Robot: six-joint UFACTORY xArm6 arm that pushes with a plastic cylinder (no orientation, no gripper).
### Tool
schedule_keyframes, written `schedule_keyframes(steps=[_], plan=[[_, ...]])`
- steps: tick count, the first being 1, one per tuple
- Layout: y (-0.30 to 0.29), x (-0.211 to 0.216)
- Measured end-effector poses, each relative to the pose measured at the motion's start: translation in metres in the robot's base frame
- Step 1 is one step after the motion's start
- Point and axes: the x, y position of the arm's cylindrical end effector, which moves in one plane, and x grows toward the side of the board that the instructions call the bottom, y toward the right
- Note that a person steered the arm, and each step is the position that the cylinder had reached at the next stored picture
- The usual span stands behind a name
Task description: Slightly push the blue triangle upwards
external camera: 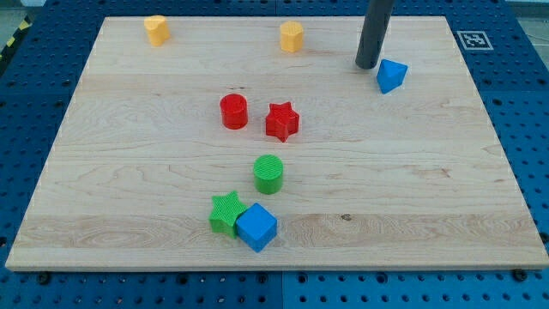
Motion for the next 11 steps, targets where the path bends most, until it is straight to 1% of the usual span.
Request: schedule_keyframes(steps=[2,3,4,5,6,7,8,9,10,11], plan=[[0.022,0.073],[0.066,0.073],[0.074,0.054],[0.076,0.046],[0.048,0.094],[-0.017,0.116],[-0.057,0.137],[0.013,0.17],[0.053,0.149],[0.065,0.127]])
